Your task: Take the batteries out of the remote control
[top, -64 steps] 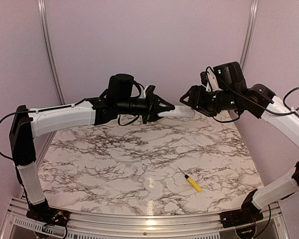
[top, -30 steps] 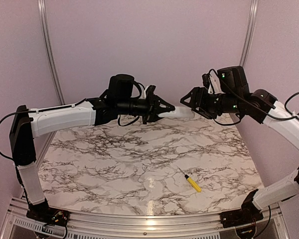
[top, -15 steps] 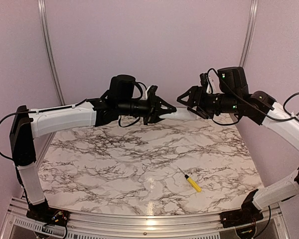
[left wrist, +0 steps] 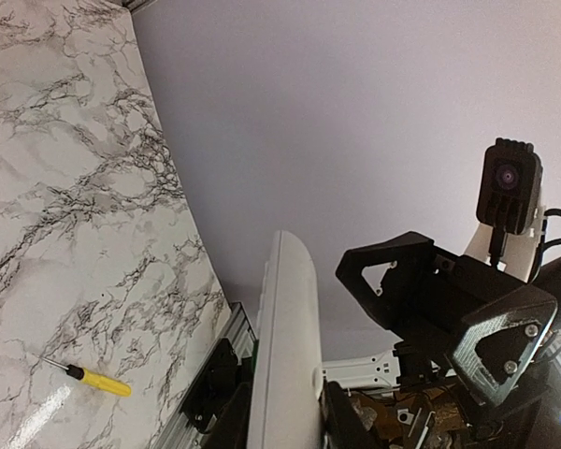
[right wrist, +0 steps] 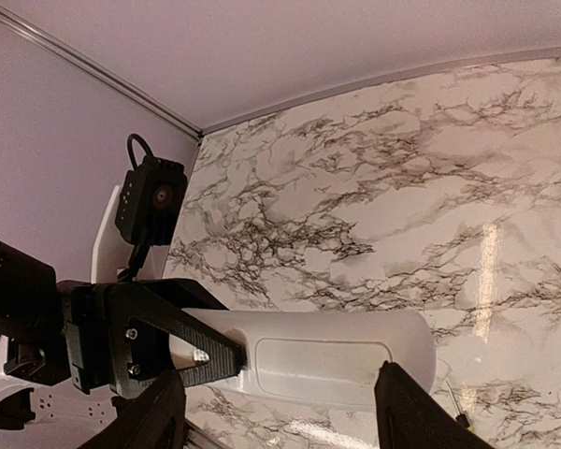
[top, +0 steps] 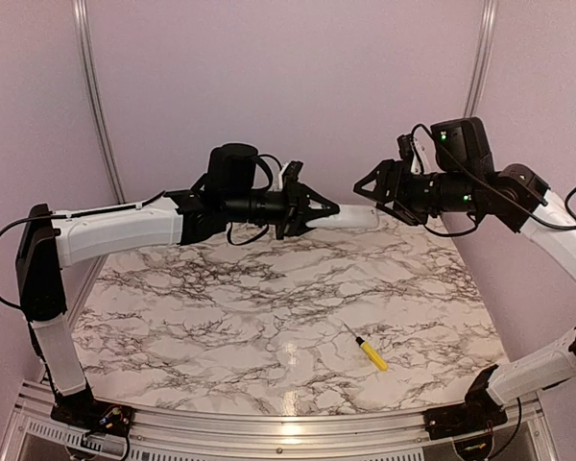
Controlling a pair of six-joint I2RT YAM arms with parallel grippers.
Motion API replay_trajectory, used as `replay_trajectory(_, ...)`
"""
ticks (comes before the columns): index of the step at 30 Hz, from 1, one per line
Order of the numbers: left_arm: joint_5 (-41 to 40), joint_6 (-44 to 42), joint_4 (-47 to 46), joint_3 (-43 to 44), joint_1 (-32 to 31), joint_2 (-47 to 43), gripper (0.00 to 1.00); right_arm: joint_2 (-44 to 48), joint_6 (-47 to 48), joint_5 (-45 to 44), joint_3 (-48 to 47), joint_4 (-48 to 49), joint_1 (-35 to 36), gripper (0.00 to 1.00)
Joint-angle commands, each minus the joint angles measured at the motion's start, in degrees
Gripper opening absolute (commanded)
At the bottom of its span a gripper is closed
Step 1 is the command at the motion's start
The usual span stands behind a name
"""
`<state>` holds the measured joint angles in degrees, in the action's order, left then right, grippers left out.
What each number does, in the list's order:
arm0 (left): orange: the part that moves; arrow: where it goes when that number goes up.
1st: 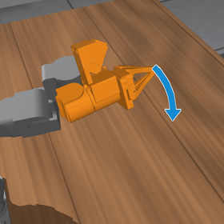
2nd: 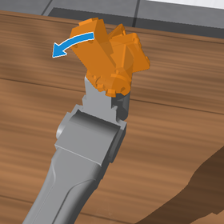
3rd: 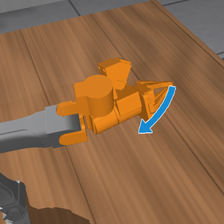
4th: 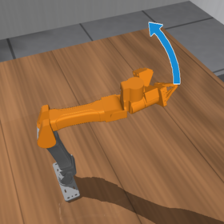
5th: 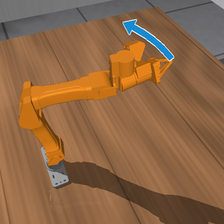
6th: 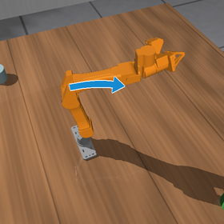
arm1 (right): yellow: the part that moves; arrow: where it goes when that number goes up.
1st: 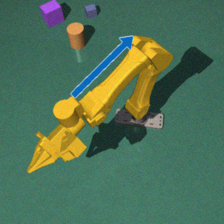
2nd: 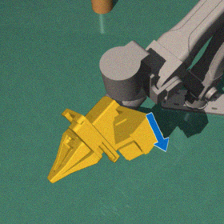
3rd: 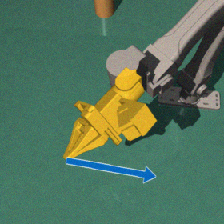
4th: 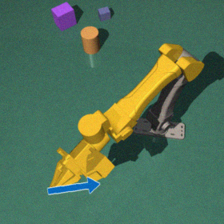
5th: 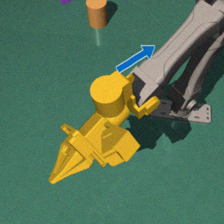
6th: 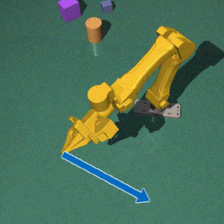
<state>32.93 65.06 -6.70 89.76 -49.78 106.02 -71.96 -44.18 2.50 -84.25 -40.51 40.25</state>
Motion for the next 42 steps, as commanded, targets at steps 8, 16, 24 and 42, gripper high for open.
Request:
replay_trajectory(8,-0.2,-1.5,-3.1,-0.4,-0.5,-3.0,0.0,1.2,0.3,-1.4,0.0,-1.6,0.1,0.67)
replay_trajectory(16,-0.2,-1.8,-3.1,-0.6,-0.6,-3.2,0.0,0.7,0.4,-0.8,0.3,-0.5,0.2,0.67)
replay_trajectory(24,-0.1,-1.9,-3.4,-0.5,-0.9,-3.2,0.0,0.5,0.5,0.0,2.5,0.4,0.2,0.67)
replay_trajectory(42,0.9,-2.3,-5.7,-0.5,-1.1,-3.1,0.0,-0.1,1.1,2.4,5.3,3.0,0.1,0.67)
